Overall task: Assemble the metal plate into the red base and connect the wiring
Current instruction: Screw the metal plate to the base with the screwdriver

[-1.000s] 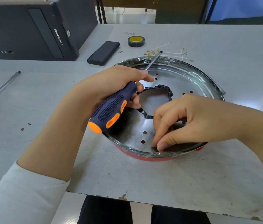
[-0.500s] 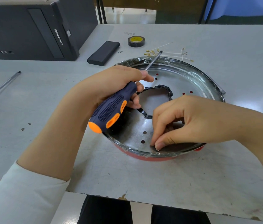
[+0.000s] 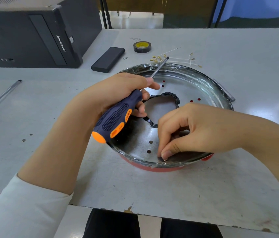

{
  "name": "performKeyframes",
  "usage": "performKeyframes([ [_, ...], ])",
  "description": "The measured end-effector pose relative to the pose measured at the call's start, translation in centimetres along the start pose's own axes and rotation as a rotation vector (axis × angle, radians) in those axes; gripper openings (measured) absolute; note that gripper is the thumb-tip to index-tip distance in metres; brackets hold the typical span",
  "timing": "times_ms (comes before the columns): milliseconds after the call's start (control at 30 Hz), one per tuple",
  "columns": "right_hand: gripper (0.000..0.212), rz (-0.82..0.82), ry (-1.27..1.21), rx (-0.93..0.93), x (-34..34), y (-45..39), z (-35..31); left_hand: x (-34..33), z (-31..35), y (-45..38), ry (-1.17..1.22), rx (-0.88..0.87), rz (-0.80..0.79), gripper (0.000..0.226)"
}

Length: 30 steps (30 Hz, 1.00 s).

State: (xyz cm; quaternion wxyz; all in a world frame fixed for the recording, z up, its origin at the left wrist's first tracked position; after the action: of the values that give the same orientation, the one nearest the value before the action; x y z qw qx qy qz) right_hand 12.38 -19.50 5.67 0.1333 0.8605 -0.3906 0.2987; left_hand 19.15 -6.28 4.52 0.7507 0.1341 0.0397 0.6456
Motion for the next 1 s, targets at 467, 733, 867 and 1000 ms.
performKeyframes([
  [467, 0.008, 0.018, 0.005, 0.031, 0.06, 0.04, 0.07, -0.09, 0.08, 0.06, -0.012, -0.006, 0.003, 0.025],
  [733, 0.014, 0.022, -0.018, 0.039, 0.19, 0.13, -0.04, 0.01, 0.11, 0.03, -0.008, -0.01, -0.005, 0.026],
  [867, 0.012, 0.035, -0.018, 0.044, 0.34, 0.09, 0.1, 0.09, 0.0, -0.13, -0.008, -0.006, -0.013, 0.027],
  [1000, 0.001, 0.084, -0.052, 0.057, 0.82, 0.3, -0.06, 0.35, -0.08, -0.22, -0.024, -0.007, -0.016, 0.026],
])
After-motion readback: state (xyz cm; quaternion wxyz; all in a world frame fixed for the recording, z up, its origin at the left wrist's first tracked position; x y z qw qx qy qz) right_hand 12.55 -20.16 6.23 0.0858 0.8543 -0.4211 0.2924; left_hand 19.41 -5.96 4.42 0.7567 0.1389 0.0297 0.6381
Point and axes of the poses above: each hand's wrist, its own y-axis away from the middle knuckle, its own x-axis out of the back of the hand, z = x × y, the point moved 5 cm from there along -y, towards the middle knuckle, and after that the axes turned 15 degrees about z, right-handed, at the moved point
